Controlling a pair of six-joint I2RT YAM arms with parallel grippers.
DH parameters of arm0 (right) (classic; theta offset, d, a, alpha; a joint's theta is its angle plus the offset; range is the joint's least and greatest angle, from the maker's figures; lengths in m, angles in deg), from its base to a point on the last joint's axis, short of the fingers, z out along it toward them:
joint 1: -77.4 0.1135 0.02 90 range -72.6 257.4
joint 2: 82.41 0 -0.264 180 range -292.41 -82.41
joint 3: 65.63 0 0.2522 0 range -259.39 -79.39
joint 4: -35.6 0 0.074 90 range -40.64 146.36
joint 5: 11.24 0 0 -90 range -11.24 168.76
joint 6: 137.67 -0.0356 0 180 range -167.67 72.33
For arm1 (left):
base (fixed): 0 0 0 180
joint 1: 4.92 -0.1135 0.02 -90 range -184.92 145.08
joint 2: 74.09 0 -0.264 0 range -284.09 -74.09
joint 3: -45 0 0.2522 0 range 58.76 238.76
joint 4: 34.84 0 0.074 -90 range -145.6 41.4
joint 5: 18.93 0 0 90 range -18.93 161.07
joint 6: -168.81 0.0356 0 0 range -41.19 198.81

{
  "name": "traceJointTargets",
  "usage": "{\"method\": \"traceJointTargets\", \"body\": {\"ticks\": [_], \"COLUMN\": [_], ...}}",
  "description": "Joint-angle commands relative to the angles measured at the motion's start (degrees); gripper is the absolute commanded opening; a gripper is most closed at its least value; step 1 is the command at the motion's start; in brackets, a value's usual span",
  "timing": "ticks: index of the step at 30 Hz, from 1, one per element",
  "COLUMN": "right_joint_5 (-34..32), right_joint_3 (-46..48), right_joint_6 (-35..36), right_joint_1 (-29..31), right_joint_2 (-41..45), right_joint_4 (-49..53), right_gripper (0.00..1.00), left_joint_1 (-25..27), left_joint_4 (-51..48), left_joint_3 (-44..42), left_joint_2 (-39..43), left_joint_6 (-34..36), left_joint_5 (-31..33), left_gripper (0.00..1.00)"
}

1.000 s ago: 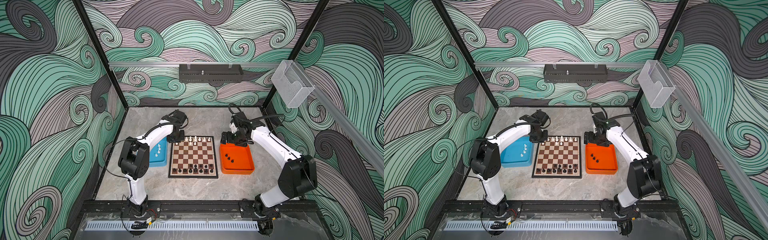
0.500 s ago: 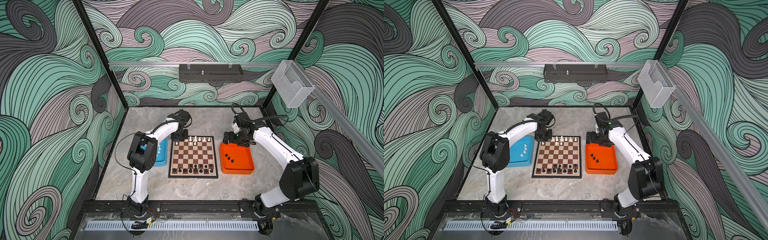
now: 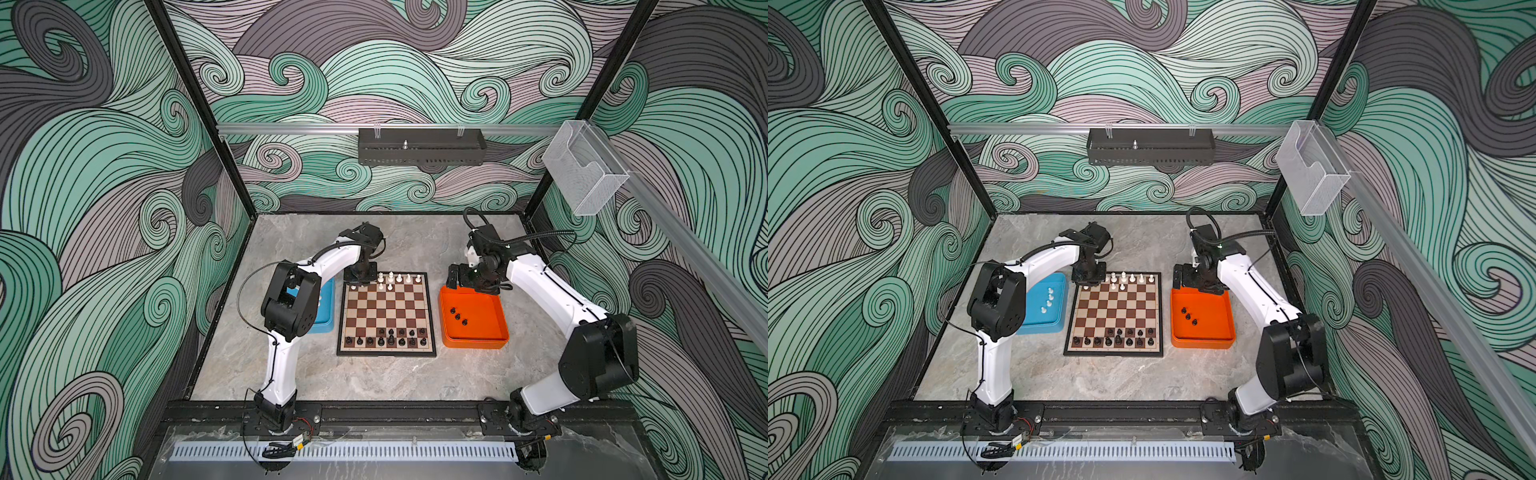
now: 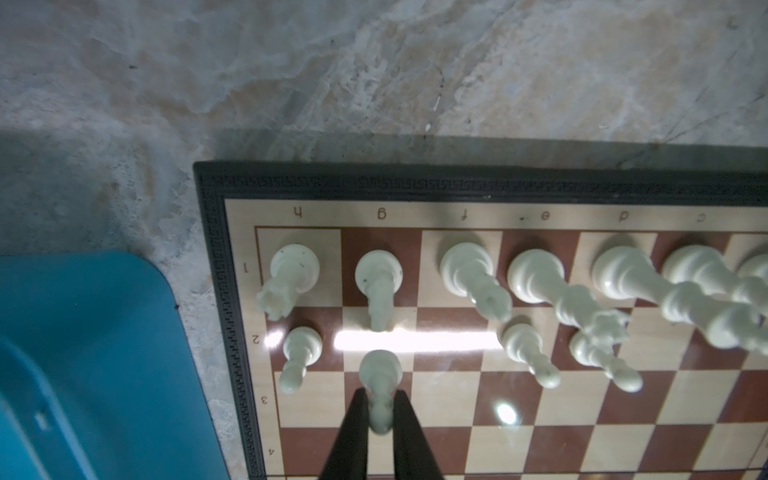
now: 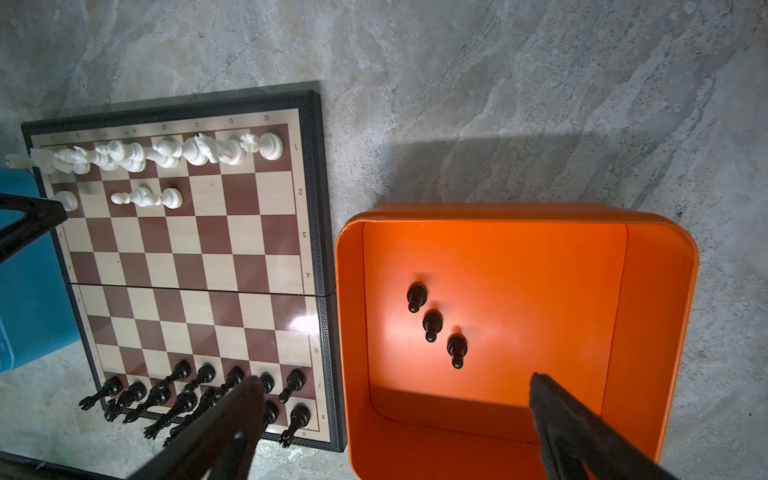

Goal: Set up the chess pieces on the board
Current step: 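Lift the white pawn and carry it over the board's far side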

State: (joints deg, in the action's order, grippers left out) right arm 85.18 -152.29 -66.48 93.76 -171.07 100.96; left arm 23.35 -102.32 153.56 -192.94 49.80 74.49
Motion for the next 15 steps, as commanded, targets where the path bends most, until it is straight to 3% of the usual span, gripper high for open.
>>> {"method": "traceJointTargets", "body": {"ticks": [1,15], "right_joint_5": [-0.5,-0.3], "right_joint_3": [0.3,0.3], "right_joint_6": [0.5,0.5], "right_joint_1": [-0.5,-0.6], "right_joint_2": [0.2,-0.2], "right_joint_4": [0.6,0.6], "right_gripper": [0.99,0.99], "left_joint_1": [0.2,0.2], "left_joint_4": [-0.4,0.0], "left_joint_3": [2.1,2.2], "left_joint_2": [-1.5,-3.0], "left_joint_6": [-0.2,-0.3], "left_joint_5": [0.3,1.2], "left_gripper": [0.15,0.15]}}
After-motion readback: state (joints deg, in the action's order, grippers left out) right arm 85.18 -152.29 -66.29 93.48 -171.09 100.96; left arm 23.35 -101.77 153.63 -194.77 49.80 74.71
